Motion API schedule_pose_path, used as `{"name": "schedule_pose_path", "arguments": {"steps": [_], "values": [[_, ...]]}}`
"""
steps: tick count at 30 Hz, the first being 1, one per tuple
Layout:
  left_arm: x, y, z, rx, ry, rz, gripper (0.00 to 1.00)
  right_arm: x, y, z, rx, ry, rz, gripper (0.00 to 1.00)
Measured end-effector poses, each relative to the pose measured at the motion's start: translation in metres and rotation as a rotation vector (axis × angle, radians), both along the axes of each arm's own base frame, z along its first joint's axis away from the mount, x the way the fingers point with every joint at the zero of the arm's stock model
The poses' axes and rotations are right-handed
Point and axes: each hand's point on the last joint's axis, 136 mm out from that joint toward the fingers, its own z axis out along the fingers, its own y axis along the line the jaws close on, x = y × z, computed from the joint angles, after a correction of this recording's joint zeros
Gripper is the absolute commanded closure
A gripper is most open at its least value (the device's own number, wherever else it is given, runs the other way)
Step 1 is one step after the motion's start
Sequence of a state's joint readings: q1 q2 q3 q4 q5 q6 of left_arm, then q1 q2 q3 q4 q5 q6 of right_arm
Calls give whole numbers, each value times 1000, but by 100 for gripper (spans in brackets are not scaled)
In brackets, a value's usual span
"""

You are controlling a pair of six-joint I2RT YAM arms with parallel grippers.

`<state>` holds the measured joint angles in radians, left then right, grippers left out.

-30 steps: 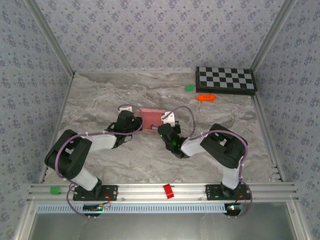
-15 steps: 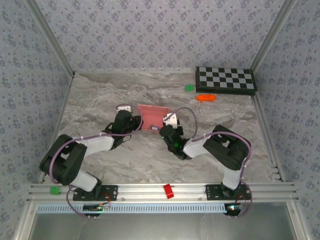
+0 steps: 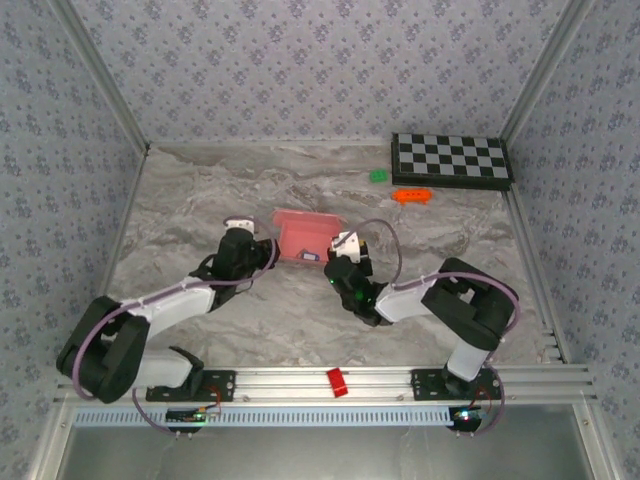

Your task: Fold the paper box

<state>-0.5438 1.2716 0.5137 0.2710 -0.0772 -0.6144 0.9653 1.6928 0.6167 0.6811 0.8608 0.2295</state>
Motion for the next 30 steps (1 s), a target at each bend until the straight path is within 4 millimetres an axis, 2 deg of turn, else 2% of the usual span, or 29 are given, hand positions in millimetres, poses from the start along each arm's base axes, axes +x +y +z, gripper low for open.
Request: {"name": "schedule_pose_path", "arguments": {"steps": [3,6,9,12,15,17,21,26,30], "values": [[-5,9,13,32,-29,11,49,-6,-6,8,8,16,0,42],[-10,21,19,87,-45,27,48,-13,-12,17,11,45,7,42],[-11,31,18,158,-37,14,36,-18,-15,20,-4,91,50,41],[-8,38,22,211,-33,-18,31,-20,-21,18,-6,185,103,43],[1,40,38,232,-65,-61,23,-16,-33,26,52,263,143,44],[5,39,47,240,-96,-103,12,-16,-42,34,95,289,168,44],[8,33,52,263,-122,-213,10,-21,-49,48,162,333,263,45],[25,28,56,246,-121,-305,9,-16,-57,51,246,403,367,44],[34,28,62,210,-131,-355,10,-11,-50,57,291,433,446,42]]}}
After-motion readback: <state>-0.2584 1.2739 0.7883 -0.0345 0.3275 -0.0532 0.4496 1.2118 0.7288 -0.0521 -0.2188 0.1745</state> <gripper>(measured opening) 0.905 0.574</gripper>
